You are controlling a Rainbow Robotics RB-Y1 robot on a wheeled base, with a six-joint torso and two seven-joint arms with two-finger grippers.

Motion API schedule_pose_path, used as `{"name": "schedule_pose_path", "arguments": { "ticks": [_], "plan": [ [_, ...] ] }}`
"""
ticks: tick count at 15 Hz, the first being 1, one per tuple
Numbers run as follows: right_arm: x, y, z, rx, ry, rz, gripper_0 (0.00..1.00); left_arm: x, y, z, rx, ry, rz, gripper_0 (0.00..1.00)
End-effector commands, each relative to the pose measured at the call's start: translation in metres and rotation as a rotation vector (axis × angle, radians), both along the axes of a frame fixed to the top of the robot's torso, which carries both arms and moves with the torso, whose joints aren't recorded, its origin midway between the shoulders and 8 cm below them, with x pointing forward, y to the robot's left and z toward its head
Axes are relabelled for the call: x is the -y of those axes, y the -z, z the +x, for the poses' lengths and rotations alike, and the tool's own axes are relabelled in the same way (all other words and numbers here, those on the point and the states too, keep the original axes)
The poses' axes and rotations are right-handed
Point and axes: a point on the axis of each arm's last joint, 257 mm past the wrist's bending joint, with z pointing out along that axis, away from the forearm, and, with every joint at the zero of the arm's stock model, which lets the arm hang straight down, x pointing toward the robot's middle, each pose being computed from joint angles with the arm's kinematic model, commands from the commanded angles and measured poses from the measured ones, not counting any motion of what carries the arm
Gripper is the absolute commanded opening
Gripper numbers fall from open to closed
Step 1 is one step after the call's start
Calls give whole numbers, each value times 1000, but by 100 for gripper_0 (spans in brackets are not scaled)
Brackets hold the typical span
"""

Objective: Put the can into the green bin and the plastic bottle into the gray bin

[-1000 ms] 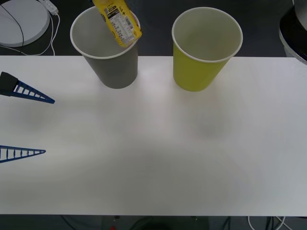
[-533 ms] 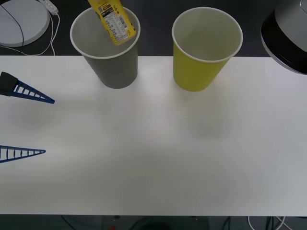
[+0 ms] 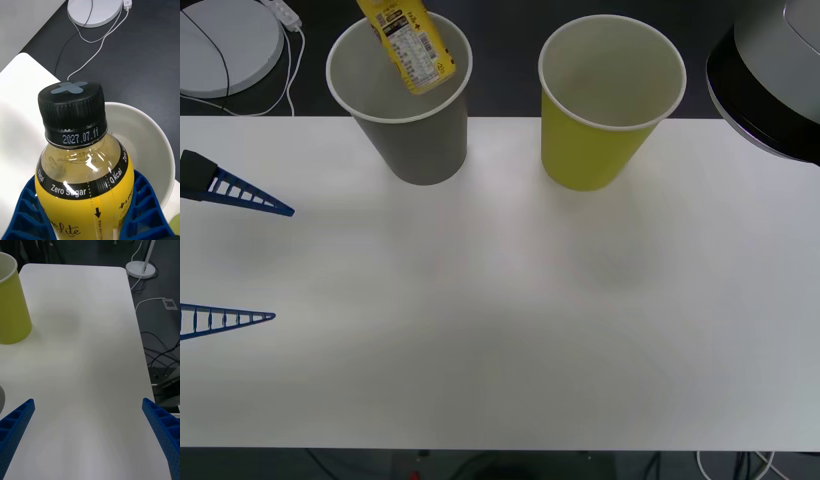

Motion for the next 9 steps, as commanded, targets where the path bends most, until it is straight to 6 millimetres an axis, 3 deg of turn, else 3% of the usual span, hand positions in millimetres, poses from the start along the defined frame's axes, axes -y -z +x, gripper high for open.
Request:
{"name": "schedule_pose_path", "arguments": {
  "ticks": [1,9],
  "plan": [
    [-1,0,0,6,-13,-5,98,0,0,0,0,0,0,100],
    [-1,-2,1,10,-17,6,100,0,0,0,0,0,0,100]
  ]
}}
